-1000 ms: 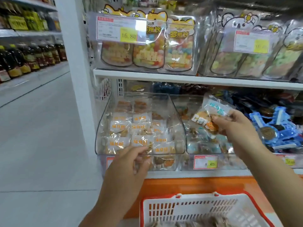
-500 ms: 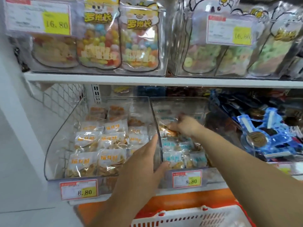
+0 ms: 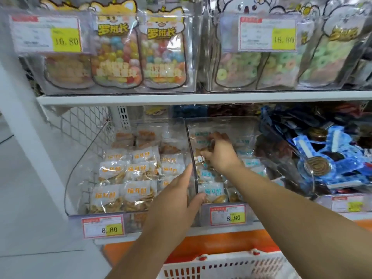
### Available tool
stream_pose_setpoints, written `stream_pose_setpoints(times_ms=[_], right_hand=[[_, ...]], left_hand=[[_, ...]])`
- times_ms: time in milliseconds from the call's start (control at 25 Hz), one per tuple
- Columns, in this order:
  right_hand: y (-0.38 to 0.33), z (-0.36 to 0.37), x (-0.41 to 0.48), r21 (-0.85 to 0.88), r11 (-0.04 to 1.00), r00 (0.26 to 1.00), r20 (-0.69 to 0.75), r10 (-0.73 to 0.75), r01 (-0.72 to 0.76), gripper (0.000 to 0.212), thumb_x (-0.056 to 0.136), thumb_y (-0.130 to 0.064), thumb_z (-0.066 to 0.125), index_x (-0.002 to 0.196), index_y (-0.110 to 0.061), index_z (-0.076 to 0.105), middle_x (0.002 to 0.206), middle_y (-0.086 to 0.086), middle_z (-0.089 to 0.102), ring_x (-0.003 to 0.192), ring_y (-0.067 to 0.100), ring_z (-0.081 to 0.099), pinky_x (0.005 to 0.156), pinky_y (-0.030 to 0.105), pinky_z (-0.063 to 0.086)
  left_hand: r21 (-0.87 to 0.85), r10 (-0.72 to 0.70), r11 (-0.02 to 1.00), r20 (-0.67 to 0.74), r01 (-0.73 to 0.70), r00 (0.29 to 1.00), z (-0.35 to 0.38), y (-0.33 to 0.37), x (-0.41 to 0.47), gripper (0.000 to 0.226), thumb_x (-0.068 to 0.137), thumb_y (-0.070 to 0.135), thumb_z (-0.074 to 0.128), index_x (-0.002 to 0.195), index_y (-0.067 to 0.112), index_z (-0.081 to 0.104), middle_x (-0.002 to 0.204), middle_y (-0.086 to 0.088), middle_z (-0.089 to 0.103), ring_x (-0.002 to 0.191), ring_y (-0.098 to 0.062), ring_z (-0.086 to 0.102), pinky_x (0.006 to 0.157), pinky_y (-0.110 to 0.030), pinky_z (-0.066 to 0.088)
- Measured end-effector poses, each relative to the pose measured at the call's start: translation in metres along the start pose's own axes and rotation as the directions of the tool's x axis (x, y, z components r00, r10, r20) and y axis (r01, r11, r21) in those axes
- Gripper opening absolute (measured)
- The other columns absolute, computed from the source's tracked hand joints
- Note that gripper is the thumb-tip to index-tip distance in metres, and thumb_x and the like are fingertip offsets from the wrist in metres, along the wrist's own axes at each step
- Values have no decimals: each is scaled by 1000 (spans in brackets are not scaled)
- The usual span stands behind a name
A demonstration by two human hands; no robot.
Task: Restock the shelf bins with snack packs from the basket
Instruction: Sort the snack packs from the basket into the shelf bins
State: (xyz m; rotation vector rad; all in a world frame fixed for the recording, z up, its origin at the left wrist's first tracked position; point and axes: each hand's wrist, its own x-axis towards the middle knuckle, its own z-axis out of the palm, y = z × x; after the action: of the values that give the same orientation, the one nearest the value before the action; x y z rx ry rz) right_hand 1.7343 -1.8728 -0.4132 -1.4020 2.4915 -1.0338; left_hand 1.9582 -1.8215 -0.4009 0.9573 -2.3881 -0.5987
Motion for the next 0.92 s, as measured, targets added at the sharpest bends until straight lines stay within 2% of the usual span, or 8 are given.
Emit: stream_pose_setpoints(times_ms=[160,240,400,520,600,720,800,920], right_hand=[[-3,-7,-1,-94,995,988,153,-1,16,53,90,-29,66,138,-22,43,131,13,47,107,28,58,93,32,47],[-9,-27,-8,-91,996,989,146,17,-4,57,92,-31,63,144,-24,39,129,13,52,100,25,59,86,29,49],[-10,-73,-86,266,957,941,-339,-17,114,29,97,-19,55,126,-21,54,113,-3,58,93,8,57,76,8,41],[21,-67,-183,420,878,842,-538,38,229,22,96,-8,51,106,-26,58,97,-14,59,88,3,58,75,11,45],[80,-21,-232,383,924,898,-404,174,-6,17,97,-11,49,102,-26,57,96,-11,60,90,11,59,79,24,47],[168,42,-292,5,906,899,124,420,-424,33,95,-45,49,116,-21,57,114,6,60,109,30,59,91,43,50],[207,68,-340,-351,835,757,370,539,-423,55,93,-38,52,143,-20,38,143,11,42,133,33,40,109,44,36],[217,79,-390,-637,751,580,550,600,-173,66,94,-35,45,152,-27,17,159,10,11,143,37,16,118,49,17]], left_hand=[[-3,-34,999,46,34,998,1,3,1,73,95,52,49,153,41,7,146,15,46,118,-10,56,94,-29,51],[-19,-38,999,15,38,999,0,2,1,71,94,52,50,153,40,12,150,19,36,131,-8,44,107,-32,43],[20,166,986,-272,-167,948,6,8,-22,46,95,46,47,140,35,44,127,27,44,123,2,39,107,-14,27],[-51,293,951,-161,-304,942,40,13,-59,32,94,34,51,124,29,59,115,18,57,107,2,49,94,-5,32],[-99,215,975,163,-201,963,80,8,-89,35,96,31,51,131,30,55,126,15,53,114,0,47,94,-11,37],[39,11,998,545,-39,838,139,-13,-135,45,98,32,49,143,31,42,146,12,38,129,-9,41,105,-25,36],[111,-136,990,690,82,711,168,-32,-168,50,98,34,50,146,30,37,149,6,36,130,-15,42,106,-29,36],[254,-300,954,787,160,539,195,-54,-211,53,97,37,46,148,23,34,149,-6,39,132,-26,42,111,-38,34]])
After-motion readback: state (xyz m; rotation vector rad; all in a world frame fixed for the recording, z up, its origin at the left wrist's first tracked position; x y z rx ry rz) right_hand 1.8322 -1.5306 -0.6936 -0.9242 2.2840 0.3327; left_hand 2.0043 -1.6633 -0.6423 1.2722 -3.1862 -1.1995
